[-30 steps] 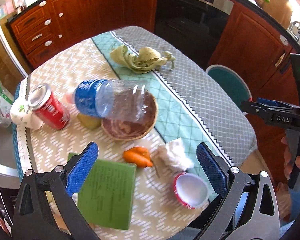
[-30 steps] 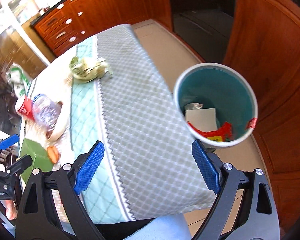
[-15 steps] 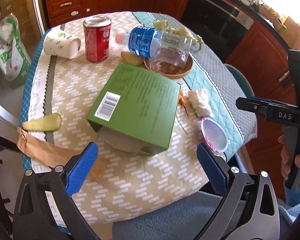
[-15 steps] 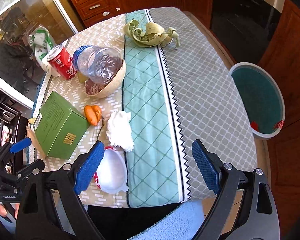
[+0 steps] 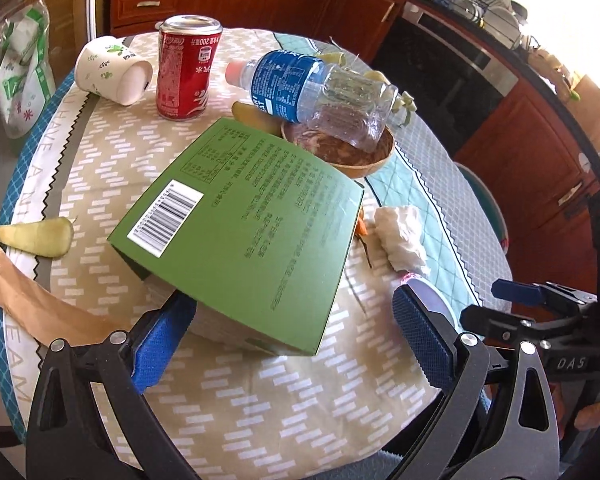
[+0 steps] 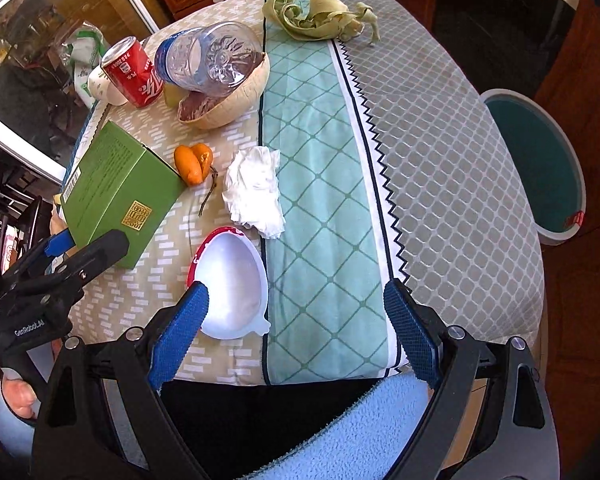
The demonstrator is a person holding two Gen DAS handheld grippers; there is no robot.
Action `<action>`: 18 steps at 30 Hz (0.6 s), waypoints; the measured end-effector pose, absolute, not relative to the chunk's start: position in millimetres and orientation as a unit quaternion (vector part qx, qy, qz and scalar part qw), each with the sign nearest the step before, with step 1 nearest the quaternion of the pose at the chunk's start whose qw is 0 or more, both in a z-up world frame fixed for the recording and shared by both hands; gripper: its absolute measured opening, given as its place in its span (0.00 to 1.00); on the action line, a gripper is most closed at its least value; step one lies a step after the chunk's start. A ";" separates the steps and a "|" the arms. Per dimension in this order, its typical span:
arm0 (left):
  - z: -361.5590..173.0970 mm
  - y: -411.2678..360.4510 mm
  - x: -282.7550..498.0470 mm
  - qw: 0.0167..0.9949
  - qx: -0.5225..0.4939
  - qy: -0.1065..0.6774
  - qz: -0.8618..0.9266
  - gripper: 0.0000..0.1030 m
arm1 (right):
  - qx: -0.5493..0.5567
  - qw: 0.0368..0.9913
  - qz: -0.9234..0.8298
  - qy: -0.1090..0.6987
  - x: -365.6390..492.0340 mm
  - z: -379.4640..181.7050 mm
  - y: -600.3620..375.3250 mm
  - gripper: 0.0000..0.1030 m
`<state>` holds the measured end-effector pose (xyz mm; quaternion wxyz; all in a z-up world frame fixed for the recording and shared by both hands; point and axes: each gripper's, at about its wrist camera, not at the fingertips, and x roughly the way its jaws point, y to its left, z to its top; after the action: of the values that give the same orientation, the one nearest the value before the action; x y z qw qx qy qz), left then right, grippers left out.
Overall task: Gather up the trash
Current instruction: 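Grasp the green box with the left tool while the right tool grasps the white-red cup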
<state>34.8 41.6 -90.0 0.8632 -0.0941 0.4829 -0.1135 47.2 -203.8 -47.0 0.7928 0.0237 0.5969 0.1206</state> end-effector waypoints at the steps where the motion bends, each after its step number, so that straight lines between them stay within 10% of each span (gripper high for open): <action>1: -89.7 40.3 36.1 0.866 -0.093 0.478 -0.113 0.86 | 0.020 0.792 0.123 0.597 46.5 -47.2 -201.4 0.83; 4: -90.8 36.4 40.2 0.864 -0.077 0.484 -0.117 0.37 | 0.009 0.790 0.129 0.599 44.6 -47.9 -195.5 0.83; 6: -90.6 36.7 38.7 0.864 -0.070 0.484 -0.119 0.27 | 0.005 0.787 0.136 0.601 43.7 -48.5 -191.9 0.83; 18: -68.8 60.0 31.7 0.870 -0.073 0.472 -0.127 0.25 | -0.008 0.755 0.183 0.630 45.6 -72.7 -158.9 0.82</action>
<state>31.7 60.0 -68.8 0.8695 -0.0731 0.4717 -0.1271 45.6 -158.9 -72.7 0.7545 -0.0082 0.6303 0.1827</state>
